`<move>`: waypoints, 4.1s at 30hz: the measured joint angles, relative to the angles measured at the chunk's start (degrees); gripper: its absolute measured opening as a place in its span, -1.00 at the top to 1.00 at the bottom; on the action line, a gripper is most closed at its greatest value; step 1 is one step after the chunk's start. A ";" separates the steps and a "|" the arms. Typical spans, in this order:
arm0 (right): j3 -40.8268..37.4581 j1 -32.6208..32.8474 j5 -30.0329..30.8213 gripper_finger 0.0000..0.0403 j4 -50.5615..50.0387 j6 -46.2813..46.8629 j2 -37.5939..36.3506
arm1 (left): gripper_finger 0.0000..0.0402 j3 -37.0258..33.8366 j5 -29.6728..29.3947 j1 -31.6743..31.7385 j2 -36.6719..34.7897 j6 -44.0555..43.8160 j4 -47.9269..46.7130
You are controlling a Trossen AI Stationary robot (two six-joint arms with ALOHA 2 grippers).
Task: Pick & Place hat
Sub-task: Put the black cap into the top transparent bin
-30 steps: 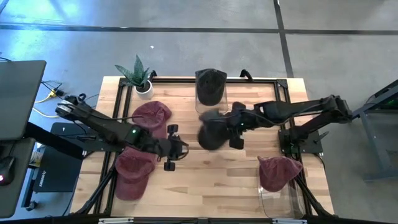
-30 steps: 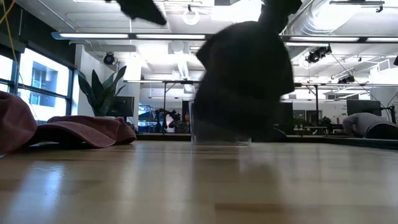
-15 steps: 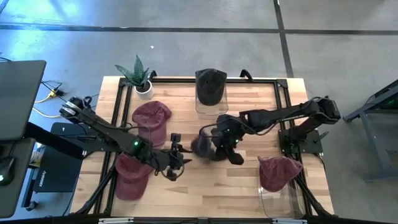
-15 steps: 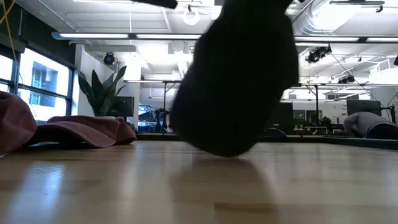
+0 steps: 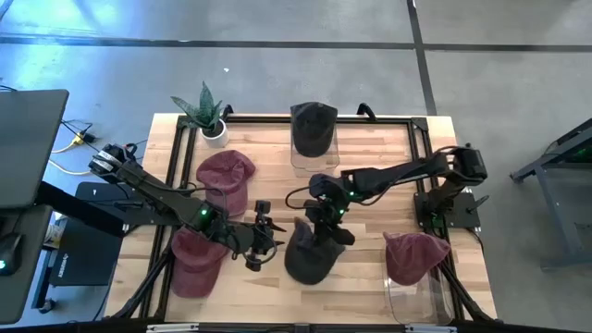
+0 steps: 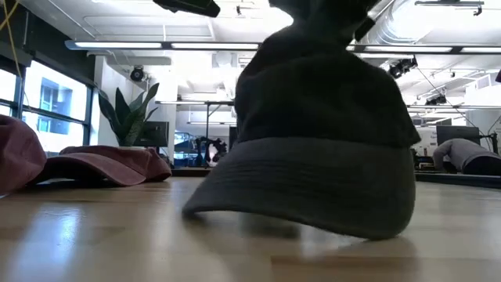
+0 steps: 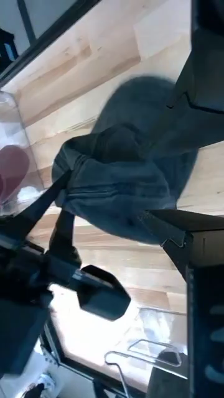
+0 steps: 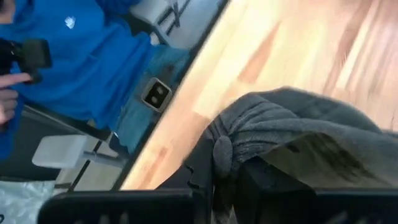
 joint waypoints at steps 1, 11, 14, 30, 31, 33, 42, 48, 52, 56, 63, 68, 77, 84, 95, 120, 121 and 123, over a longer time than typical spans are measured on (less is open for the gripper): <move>-0.12 -0.17 0.17 0.82 0.00 0.04 0.74 | 0.31 0.00 0.07 0.00 0.00 -0.11 -0.37; -0.12 -5.97 0.16 0.07 -0.60 3.91 1.37 | 0.31 0.00 7.10 0.02 0.00 -2.82 -2.60; -0.11 -7.55 1.70 -0.15 -6.31 3.52 0.59 | 0.31 0.00 9.56 0.02 0.00 -6.61 -4.79; -27.90 4.00 21.51 -0.27 34.18 14.26 -3.06 | 0.31 0.00 6.75 0.92 5.31 -10.98 -5.27; -29.91 4.61 23.25 -0.27 38.51 14.56 -3.06 | 0.31 0.00 6.10 0.89 5.31 -11.34 -5.13; -32.86 5.21 23.73 -0.27 46.98 14.70 -3.06 | 0.31 0.02 5.52 0.79 5.31 -11.41 -4.35; -31.81 5.65 12.37 -0.27 55.82 12.22 -0.94 | 0.31 0.02 4.98 0.76 5.31 -9.88 2.72; -30.35 5.65 9.99 -0.27 53.25 11.09 0.99 | 0.31 0.02 4.31 1.02 5.49 -9.14 3.24; -30.39 5.78 11.49 -0.18 51.88 9.59 1.05 | 0.31 -0.66 7.27 3.44 8.43 -6.06 7.46; -30.39 6.59 13.67 0.18 52.27 8.92 1.03 | 0.31 -2.87 12.43 7.29 8.81 -3.92 15.82; -30.40 8.72 14.48 0.94 50.65 5.28 1.03 | 0.31 -4.11 15.74 14.76 9.43 -2.87 17.39; -30.43 10.19 13.01 0.86 48.83 3.67 0.61 | 0.31 -4.31 27.17 18.65 10.64 0.68 19.89; -30.41 11.96 12.98 0.90 50.73 -2.81 0.55 | 0.31 -3.30 37.81 23.11 23.22 2.21 28.55; -30.39 12.04 13.00 0.97 51.07 -3.92 0.45 | 0.31 1.88 62.38 25.78 32.03 2.62 31.13; -30.58 12.01 15.89 0.93 45.61 -0.44 -1.68 | 0.31 3.92 88.50 22.98 33.57 5.72 27.33; -30.61 11.99 24.85 0.93 44.06 0.10 -1.66 | 0.31 4.13 53.43 19.55 22.29 4.69 12.81; -30.61 11.99 24.85 0.92 44.09 0.10 -1.66 | 0.31 4.13 52.98 19.14 22.29 2.18 14.05; -30.61 11.99 24.85 0.91 44.11 0.10 -1.66 | 0.31 4.13 51.87 18.32 22.30 -2.71 16.37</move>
